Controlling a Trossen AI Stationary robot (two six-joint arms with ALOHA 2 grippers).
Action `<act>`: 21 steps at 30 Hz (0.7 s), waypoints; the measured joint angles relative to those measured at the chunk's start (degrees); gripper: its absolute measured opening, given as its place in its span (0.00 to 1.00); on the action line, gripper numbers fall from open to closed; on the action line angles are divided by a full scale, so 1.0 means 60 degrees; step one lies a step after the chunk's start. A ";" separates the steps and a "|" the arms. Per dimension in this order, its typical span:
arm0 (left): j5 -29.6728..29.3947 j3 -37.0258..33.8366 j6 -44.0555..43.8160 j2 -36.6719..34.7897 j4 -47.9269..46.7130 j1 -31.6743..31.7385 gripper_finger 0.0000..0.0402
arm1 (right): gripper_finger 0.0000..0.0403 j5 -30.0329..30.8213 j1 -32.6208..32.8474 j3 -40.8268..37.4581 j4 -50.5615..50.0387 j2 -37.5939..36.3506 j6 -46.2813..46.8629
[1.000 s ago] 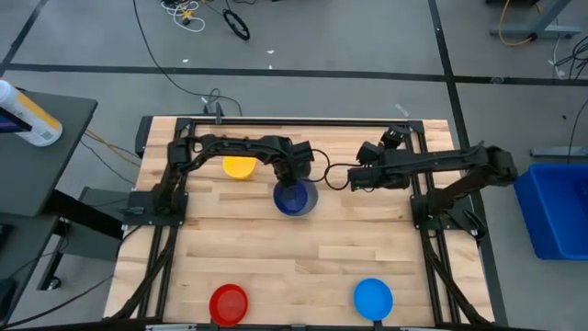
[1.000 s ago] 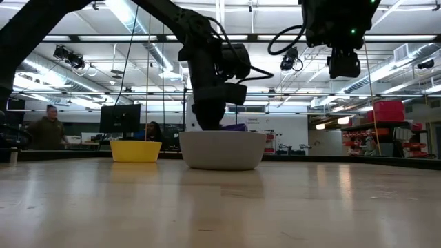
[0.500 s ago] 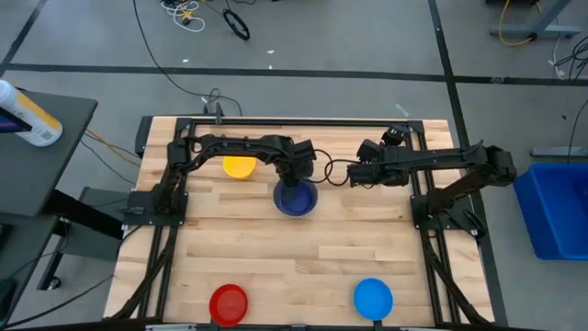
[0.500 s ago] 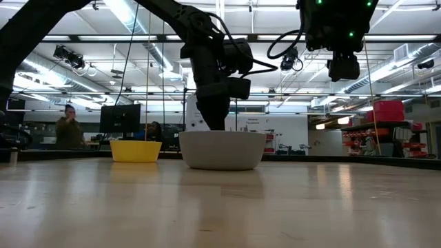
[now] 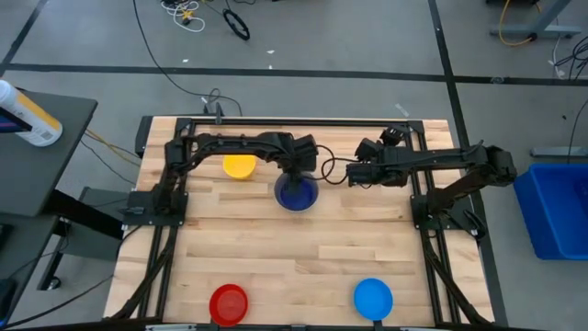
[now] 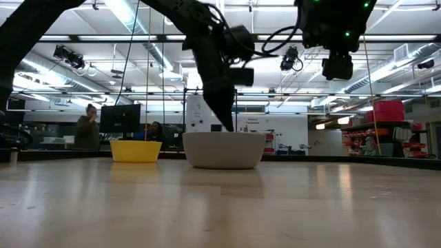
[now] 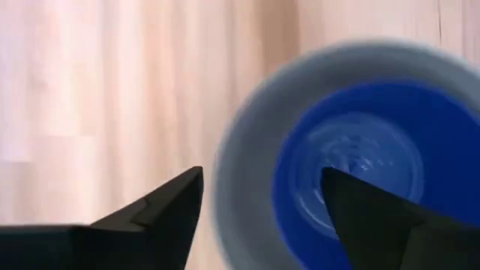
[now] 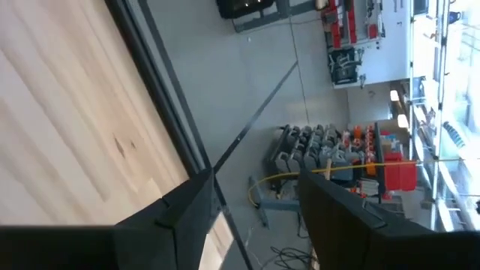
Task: Nest bowls inside each other
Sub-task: Stack the yellow bowl in the dark blue bowl
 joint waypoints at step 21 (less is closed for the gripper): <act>0.1741 -0.4704 -0.0549 -0.8079 0.3250 0.0054 0.75 | 0.51 -0.1340 0.2181 0.0002 0.1891 0.0000 -0.0480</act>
